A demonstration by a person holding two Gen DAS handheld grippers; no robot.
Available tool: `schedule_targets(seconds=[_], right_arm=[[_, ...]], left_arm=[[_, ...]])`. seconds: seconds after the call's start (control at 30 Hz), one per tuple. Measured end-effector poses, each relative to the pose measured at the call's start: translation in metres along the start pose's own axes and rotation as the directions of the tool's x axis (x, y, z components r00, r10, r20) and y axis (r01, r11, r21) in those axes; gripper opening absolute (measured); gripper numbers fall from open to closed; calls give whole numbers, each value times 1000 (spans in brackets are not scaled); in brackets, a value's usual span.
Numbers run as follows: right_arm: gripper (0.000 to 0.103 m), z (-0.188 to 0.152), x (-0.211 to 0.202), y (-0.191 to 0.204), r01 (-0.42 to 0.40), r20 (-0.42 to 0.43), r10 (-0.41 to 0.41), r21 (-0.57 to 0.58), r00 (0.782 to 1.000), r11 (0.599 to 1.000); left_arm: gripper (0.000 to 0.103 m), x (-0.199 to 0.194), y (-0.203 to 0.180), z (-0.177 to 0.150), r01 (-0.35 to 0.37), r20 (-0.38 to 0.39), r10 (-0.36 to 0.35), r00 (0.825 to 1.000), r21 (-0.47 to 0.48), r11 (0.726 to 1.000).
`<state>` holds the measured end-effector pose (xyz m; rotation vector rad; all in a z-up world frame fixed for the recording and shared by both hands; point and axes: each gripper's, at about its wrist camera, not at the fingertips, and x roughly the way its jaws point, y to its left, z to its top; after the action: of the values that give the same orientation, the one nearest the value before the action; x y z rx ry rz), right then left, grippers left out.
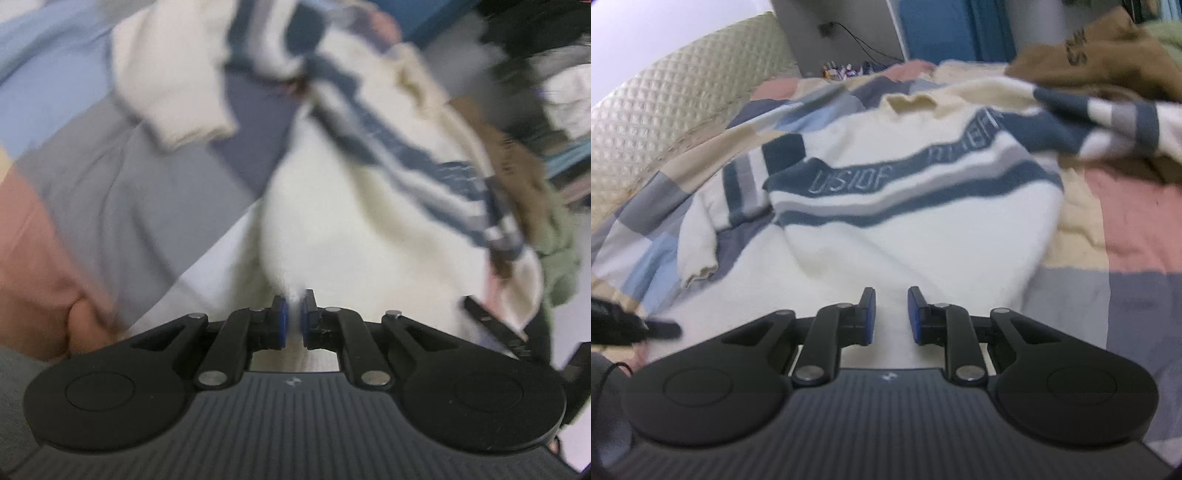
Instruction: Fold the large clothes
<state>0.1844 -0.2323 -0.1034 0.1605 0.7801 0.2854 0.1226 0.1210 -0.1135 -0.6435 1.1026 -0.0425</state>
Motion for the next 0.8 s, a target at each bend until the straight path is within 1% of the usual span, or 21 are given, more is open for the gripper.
schedule_targets(seconds=[0.07, 0.13, 0.23, 0.3, 0.33, 0.37, 0.43, 0.5, 0.6, 0.63, 0.7, 0.77, 0.8], right_arm=[[22, -1, 1, -2, 15, -6, -15, 9, 1000, 1000], [24, -2, -1, -3, 23, 0, -23, 18, 1000, 1000], [25, -1, -7, -7, 6, 19, -7, 44, 1000, 999], [25, -1, -14, -8, 11, 38, -12, 48, 999, 999], [25, -1, -17, -9, 12, 47, -15, 56, 999, 998], [25, -1, -20, -12, 9, 52, -12, 68, 999, 998], [25, -2, -26, -18, -4, 61, -2, 106, 998, 994], [25, -2, -33, -23, 3, 80, -13, 129, 997, 992], [25, -2, -43, -26, 3, 115, -20, 142, 993, 990], [25, -2, -47, -26, 9, 129, -27, 138, 991, 990], [25, -2, -53, -26, 16, 155, -37, 135, 987, 991], [25, -1, -58, -30, 20, 173, -45, 145, 984, 989], [31, -1, -60, -33, 24, 178, -52, 157, 983, 987]], left_arm=[[10, 11, 7, -5, -25, -24, 25, 999, -7, 1000], [10, 18, 15, -9, -28, -33, 27, 999, -37, 999], [11, 11, 14, -12, -23, 0, 23, 1000, -21, 1000], [18, 4, 9, -16, -24, 12, 24, 1000, 5, 1000], [30, 1, 7, -17, -28, 17, 27, 999, 14, 1000], [47, -5, 3, -19, -33, 34, 32, 999, 22, 999], [63, -19, -2, -23, -49, 87, 45, 995, 46, 998], [65, -36, -8, -29, -81, 151, 71, 986, 59, 995], [66, -52, -20, -34, -88, 225, 68, 972, 81, 993], [66, -53, -28, -34, -85, 237, 60, 970, 98, 992], [66, -55, -43, -37, -60, 247, 25, 969, 137, 989], [66, -50, -64, -41, -25, 234, -22, 972, 194, 981], [66, -45, -76, -43, -4, 222, -46, 974, 222, 975]])
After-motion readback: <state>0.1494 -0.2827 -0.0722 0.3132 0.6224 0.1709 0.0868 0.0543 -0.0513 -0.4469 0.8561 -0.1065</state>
